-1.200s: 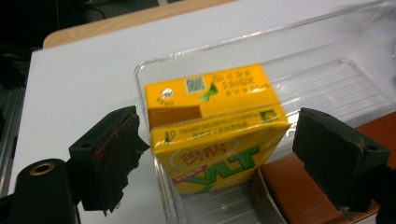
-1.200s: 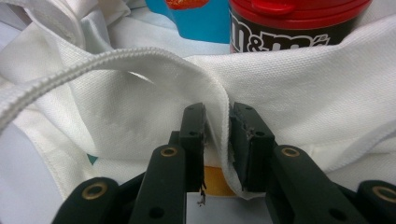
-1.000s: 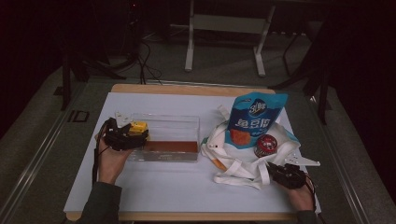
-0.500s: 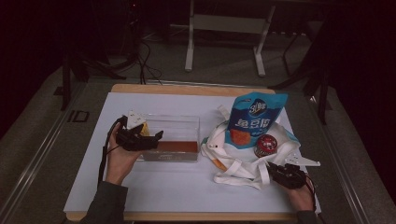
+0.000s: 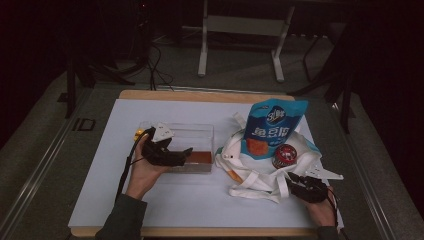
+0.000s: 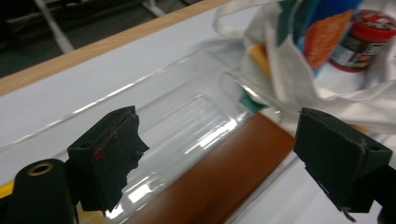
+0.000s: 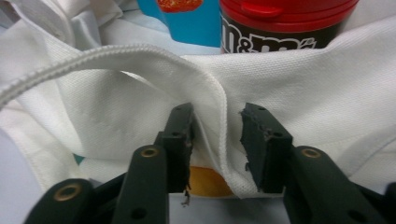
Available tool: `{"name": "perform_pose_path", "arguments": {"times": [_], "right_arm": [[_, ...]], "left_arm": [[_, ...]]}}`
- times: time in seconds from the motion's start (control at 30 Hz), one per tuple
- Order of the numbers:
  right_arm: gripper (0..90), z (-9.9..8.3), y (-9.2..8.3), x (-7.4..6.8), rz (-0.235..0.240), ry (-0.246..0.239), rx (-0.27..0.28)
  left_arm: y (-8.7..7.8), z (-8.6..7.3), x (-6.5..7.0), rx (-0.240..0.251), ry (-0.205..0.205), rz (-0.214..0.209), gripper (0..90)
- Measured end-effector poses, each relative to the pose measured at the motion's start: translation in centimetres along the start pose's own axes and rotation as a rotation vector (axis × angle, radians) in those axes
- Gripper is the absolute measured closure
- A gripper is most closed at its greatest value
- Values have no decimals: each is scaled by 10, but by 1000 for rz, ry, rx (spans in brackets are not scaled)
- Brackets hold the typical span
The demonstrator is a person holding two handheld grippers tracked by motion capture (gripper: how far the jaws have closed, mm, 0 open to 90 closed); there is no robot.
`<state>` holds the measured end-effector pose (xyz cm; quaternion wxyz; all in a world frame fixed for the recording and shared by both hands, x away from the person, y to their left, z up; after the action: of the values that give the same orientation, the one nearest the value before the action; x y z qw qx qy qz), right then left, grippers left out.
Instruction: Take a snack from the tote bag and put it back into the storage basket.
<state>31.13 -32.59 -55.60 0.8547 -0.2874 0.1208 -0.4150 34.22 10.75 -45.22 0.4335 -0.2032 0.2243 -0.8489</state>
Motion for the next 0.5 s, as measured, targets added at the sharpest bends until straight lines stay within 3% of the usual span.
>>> {"name": "perform_pose_path", "arguments": {"times": [0.37,0.5], "right_arm": [[599,0,0,1,0,19,8],[571,0,0,0,-23,23,5]], "left_arm": [[13,-4,22,-17,23,-103,147],[15,-5,29,-13,31,-122,147]]}}
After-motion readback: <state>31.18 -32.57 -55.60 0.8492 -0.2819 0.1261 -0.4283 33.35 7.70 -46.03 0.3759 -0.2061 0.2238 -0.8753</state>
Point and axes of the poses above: each handheld gripper's, and its own axes: y roughly forward along the jaws, z roughly out of its top, x roughly to its right, the point moved 4 cm from there along y, roughly forward along the jaws, and after that the axes turned 10 degrees about -y, right-handed, at the moved point
